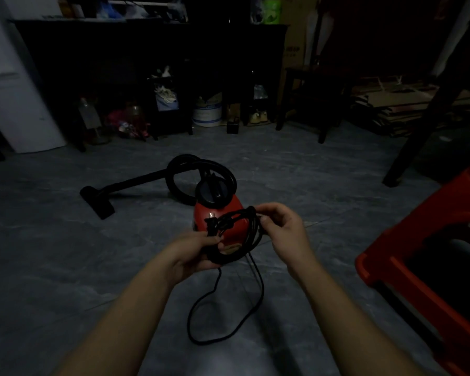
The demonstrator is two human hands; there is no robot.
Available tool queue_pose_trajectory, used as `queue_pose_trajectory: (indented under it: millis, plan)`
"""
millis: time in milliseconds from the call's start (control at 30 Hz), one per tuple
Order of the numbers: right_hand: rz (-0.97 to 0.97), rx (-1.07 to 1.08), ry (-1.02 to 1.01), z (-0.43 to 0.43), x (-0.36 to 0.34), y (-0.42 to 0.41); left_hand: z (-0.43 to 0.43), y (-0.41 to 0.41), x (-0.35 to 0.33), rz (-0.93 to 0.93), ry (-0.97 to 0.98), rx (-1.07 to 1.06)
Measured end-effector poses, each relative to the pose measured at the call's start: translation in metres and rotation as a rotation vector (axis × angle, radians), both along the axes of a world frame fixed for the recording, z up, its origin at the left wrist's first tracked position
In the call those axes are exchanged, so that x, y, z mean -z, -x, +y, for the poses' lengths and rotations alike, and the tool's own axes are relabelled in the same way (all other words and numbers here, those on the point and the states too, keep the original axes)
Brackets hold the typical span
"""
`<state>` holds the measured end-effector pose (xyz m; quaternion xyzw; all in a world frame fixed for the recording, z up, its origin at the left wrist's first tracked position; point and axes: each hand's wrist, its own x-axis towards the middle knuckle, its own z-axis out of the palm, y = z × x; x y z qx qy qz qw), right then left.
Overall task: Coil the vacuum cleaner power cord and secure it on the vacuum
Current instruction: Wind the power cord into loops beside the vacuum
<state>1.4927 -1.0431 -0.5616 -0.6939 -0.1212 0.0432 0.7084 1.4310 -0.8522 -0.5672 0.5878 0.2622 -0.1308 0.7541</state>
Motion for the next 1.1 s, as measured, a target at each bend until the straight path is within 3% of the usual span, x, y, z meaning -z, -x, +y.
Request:
queue_pose_trajectory:
  millis: [167, 467, 633, 733, 867, 933, 1033, 1100]
  plan:
    - [-0.047, -0.032, -0.002, -0.003, -0.004, 0.001, 0.002, 0.002, 0.000, 0.073, 0.132, 0.056]
    - [-0.119, -0.139, 0.078, 0.003, 0.002, 0.006, 0.003, 0.011, -0.011, 0.149, 0.205, 0.053]
    - [-0.123, -0.162, 0.091, 0.009, 0.008, 0.004, 0.003, 0.014, -0.013, 0.214, 0.251, 0.185]
    - [-0.113, -0.132, 0.093, 0.008, 0.008, 0.004, 0.002, 0.018, -0.018, 0.219, 0.197, 0.299]
    - [-0.112, -0.073, 0.120, 0.004, 0.009, 0.001, 0.000, 0.024, -0.021, 0.245, -0.122, 0.401]
    - [-0.103, -0.044, 0.147, 0.001, 0.010, 0.001, -0.003, 0.022, -0.017, 0.172, -0.226, 0.267]
    - [-0.103, -0.001, 0.217, -0.005, 0.011, 0.002, -0.005, 0.012, -0.018, -0.078, -0.313, 0.013]
    - [-0.112, 0.045, 0.292, -0.007, 0.012, 0.001, -0.009, 0.011, -0.025, -0.232, -0.384, 0.003]
